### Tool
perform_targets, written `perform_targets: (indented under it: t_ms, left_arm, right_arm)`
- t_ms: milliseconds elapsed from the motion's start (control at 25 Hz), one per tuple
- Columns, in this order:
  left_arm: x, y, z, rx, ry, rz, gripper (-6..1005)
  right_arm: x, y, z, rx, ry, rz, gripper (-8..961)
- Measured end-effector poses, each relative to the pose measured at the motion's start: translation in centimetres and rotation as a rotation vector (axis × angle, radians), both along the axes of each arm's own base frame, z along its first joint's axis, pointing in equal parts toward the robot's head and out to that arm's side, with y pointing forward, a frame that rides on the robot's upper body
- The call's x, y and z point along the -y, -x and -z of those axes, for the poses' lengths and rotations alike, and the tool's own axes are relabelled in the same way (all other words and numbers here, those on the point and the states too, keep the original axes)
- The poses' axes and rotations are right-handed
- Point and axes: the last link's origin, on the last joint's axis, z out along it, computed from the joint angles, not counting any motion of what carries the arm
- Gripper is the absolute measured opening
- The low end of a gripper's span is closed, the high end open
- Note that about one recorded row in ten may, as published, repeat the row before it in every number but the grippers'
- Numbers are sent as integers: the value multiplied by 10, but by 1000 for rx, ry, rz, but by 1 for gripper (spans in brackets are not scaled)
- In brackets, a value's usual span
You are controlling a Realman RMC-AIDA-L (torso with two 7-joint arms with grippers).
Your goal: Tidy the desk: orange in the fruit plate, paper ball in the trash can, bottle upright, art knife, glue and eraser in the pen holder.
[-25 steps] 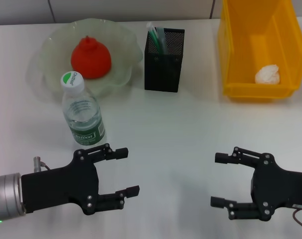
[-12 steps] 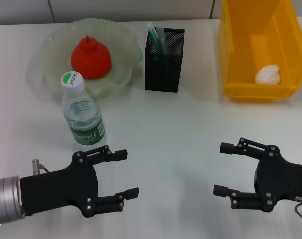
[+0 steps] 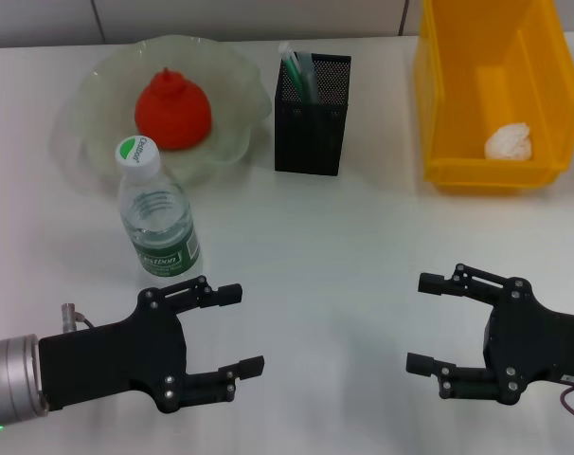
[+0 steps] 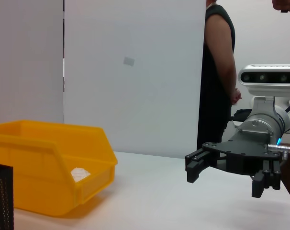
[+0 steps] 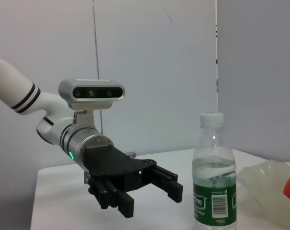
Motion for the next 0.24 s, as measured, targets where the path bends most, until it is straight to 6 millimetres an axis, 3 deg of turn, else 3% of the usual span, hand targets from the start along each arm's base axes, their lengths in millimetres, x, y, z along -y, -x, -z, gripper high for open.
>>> perform_targets:
  t_ms: [240]
  left_arm:
    - [-2,-1,-3,11,-13,3,783]
  right_arm:
    - [-1,-1,-2,-1,-10,6,837]
